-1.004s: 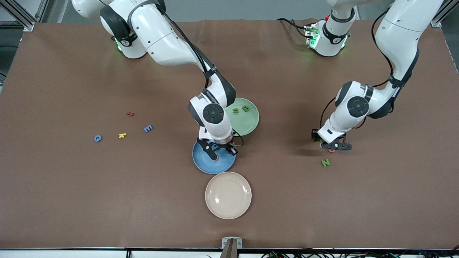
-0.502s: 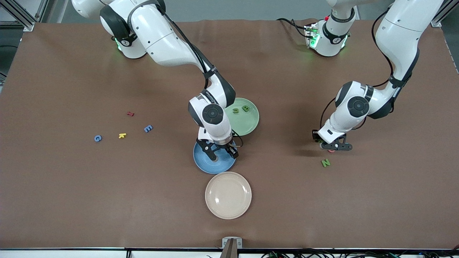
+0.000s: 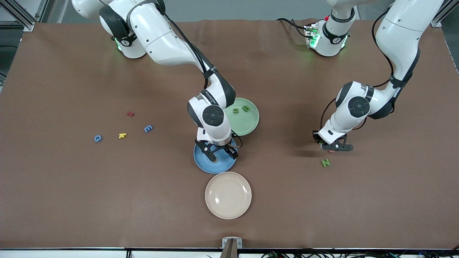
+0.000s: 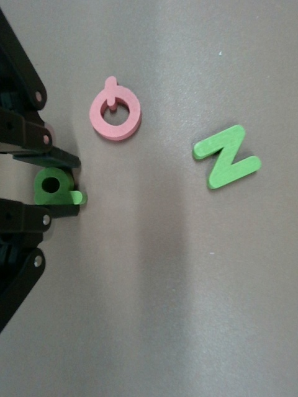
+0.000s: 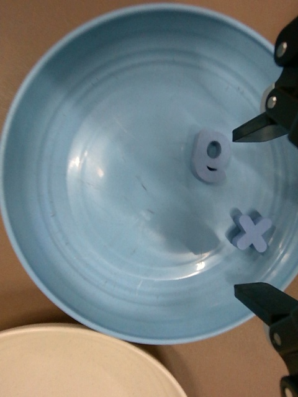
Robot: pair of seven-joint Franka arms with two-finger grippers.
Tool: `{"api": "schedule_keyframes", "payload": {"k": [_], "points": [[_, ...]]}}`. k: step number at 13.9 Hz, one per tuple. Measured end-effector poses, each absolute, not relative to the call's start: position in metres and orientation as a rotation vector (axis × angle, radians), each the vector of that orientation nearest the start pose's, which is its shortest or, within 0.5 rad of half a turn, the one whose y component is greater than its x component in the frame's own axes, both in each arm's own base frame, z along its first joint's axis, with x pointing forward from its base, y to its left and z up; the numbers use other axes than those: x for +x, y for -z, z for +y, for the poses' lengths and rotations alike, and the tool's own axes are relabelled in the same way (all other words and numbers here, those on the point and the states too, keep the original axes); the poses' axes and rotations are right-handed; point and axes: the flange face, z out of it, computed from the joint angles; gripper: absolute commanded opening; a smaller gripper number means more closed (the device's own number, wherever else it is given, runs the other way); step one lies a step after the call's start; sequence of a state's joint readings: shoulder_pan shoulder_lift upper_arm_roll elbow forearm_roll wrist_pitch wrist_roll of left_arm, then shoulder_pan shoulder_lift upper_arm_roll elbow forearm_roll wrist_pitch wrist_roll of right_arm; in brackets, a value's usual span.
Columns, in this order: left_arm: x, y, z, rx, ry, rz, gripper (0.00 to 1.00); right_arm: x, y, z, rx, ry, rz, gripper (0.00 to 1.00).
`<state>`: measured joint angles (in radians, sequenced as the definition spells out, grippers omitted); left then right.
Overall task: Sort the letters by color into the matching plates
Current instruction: 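Carry the green d to the green plate while the right gripper grasps the blue E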
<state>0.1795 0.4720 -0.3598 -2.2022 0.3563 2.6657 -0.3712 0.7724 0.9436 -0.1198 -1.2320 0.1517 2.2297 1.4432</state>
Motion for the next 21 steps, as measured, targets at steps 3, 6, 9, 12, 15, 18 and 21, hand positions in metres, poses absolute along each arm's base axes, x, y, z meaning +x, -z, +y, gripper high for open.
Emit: {"api": "schedule_keyframes", "payload": {"k": [3, 6, 9, 12, 15, 18, 21], "points": [[0.547, -0.186, -0.121, -3.149, 0.089, 0.11, 0.22, 0.598, -0.226, 0.467, -2.911, -0.03, 1.125, 1.0], [0.546, -0.198, -0.153, -3.173, 0.099, 0.046, 0.22, 0.614, -0.263, 0.432, -2.99, -0.099, 1.027, 1.0], [0.543, -0.212, -0.197, -3.174, 0.066, -0.034, 0.22, 0.625, -0.296, 0.388, -3.035, -0.122, 0.901, 1.0], [0.535, -0.228, -0.252, -3.139, 0.03, -0.112, 0.22, 0.62, -0.317, 0.325, -3.056, -0.136, 0.76, 1.0], [0.52, -0.248, -0.315, -3.125, 0.046, -0.209, 0.22, 0.596, -0.317, 0.259, -3.072, -0.158, 0.618, 1.0], [0.496, -0.259, -0.381, -3.131, 0.062, -0.348, 0.22, 0.57, -0.299, 0.198, -3.105, -0.14, 0.503, 1.0], [0.466, -0.245, -0.437, -3.134, 0.021, -0.427, 0.22, 0.549, -0.265, 0.152, -3.123, -0.085, 0.413, 1.0]]}}
